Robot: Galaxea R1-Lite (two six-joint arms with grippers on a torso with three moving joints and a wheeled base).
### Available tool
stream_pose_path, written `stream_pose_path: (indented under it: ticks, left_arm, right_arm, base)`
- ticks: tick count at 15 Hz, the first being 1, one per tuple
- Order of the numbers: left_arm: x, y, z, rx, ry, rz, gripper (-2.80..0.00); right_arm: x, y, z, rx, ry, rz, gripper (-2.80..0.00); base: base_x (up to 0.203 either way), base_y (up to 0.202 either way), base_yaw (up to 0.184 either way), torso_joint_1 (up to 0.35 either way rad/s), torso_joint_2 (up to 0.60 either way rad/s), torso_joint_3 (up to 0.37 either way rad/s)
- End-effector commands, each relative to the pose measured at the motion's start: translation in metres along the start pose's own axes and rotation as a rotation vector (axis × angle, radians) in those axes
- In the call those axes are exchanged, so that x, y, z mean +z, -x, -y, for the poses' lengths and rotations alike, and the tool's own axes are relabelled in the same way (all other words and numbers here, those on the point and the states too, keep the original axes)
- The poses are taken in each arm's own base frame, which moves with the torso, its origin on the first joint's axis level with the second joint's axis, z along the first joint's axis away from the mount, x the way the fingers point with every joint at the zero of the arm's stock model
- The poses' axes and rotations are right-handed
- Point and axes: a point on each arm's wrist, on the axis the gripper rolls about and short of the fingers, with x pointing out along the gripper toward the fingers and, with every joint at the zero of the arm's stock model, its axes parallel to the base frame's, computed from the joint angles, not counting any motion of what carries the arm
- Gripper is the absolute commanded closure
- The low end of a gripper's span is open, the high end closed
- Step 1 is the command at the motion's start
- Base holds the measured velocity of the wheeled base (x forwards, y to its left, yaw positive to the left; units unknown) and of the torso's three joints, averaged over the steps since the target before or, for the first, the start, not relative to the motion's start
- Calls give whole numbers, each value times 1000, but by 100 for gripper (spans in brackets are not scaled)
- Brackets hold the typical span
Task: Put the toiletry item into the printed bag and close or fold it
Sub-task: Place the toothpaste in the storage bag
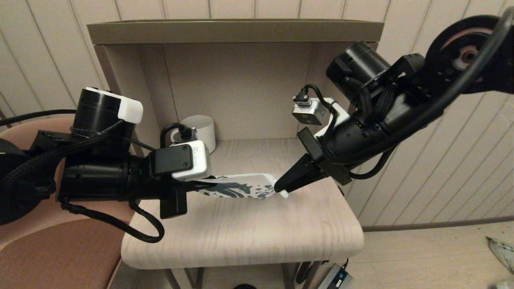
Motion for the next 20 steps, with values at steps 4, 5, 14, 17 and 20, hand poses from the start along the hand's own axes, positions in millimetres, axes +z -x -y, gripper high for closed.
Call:
stream_pose_path:
  ticks: [4, 5, 14, 17, 20]
  left_arm:
    - [-2, -2, 2, -9, -1, -6, 0]
    - [-2, -2, 2, -10, 1, -6, 0]
    - [-4, -2, 4, -23, 4, -3, 0]
    - [-4, -1, 5, -23, 4, -3, 0]
    - [-4, 0, 6, -21, -1, 1, 0]
  right_arm:
    - [-6, 10, -6, 7, 6, 6, 0]
    - [-8, 11, -6, 6, 6, 6, 0]
    - [-5, -7, 7, -20, -21, -66, 0]
    - [0, -16, 13, -24, -24, -73, 0]
    - [4, -23, 19, -29, -28, -80, 0]
  base:
    - [0, 0, 0, 0, 0, 0]
    - [0, 0, 0, 0, 0, 0]
    - [0, 0, 0, 0, 0, 0]
    - [0, 0, 0, 0, 0, 0]
    - [0, 0, 0, 0, 0, 0]
